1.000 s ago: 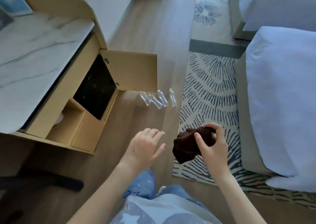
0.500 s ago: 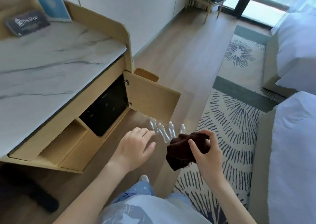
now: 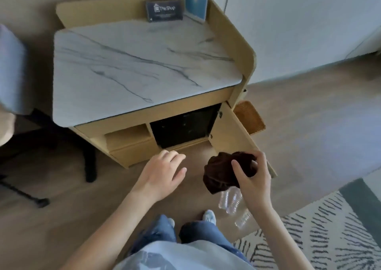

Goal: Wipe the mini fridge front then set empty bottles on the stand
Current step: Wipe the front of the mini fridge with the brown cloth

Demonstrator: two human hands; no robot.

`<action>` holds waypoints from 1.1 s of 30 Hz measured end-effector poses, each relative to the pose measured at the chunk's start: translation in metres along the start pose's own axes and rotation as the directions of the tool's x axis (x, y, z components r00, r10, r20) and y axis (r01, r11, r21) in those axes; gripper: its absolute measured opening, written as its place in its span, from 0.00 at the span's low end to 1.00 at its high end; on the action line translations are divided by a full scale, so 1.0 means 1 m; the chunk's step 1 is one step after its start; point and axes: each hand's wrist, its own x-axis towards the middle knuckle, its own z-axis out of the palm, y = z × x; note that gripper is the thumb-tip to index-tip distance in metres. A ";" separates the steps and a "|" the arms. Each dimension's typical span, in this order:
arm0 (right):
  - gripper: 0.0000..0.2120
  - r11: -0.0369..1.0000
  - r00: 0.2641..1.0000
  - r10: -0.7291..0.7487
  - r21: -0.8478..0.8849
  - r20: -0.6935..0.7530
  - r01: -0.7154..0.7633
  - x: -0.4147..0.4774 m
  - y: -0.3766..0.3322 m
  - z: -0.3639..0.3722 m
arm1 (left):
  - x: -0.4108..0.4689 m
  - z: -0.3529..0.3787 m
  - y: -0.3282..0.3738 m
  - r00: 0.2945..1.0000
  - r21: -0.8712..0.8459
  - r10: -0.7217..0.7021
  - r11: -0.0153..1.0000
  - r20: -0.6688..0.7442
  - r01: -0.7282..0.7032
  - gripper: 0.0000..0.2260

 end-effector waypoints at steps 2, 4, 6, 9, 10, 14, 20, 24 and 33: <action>0.17 0.999 0.993 -0.023 -0.022 0.118 0.026 0.029 0.002 -0.002 | -0.001 0.006 0.012 0.992 -0.025 -0.118 0.993 -0.032 0.117 0.19; 0.17 0.998 0.975 -0.047 -0.024 0.218 0.054 0.052 0.002 -0.005 | -0.001 0.011 0.026 0.975 -0.052 -0.217 0.975 -0.056 0.214 0.18; 0.16 0.996 0.954 -0.081 -0.021 0.288 0.091 0.071 0.001 -0.006 | 0.002 0.014 0.038 0.958 -0.062 -0.281 0.959 -0.059 0.278 0.18; 0.17 0.991 0.931 -0.114 -0.028 0.347 0.131 0.094 -0.001 -0.005 | 0.011 0.017 0.047 0.937 -0.059 -0.344 0.939 -0.067 0.340 0.18; 0.17 0.991 0.926 -0.117 -0.025 0.359 0.135 0.100 0.000 -0.002 | 0.015 0.017 0.047 0.930 -0.060 -0.359 0.933 -0.074 0.355 0.18; 0.17 0.991 0.915 -0.117 -0.015 0.387 0.133 0.124 0.010 0.017 | 0.038 0.021 0.032 0.920 -0.045 -0.378 0.926 -0.101 0.375 0.17; 0.18 0.995 0.932 -0.093 -0.004 0.350 0.101 0.164 0.070 0.079 | 0.085 0.075 -0.037 0.924 -0.033 -0.361 0.933 -0.127 0.360 0.17; 0.19 0.994 0.943 -0.111 0.012 0.314 0.113 0.194 0.152 0.137 | 0.122 0.152 -0.105 0.931 -0.012 -0.335 0.941 -0.143 0.337 0.17; 0.19 0.994 0.966 -0.105 0.028 0.235 0.102 0.243 0.360 0.257 | 0.183 0.341 -0.248 0.930 -0.022 -0.298 0.954 -0.216 0.300 0.18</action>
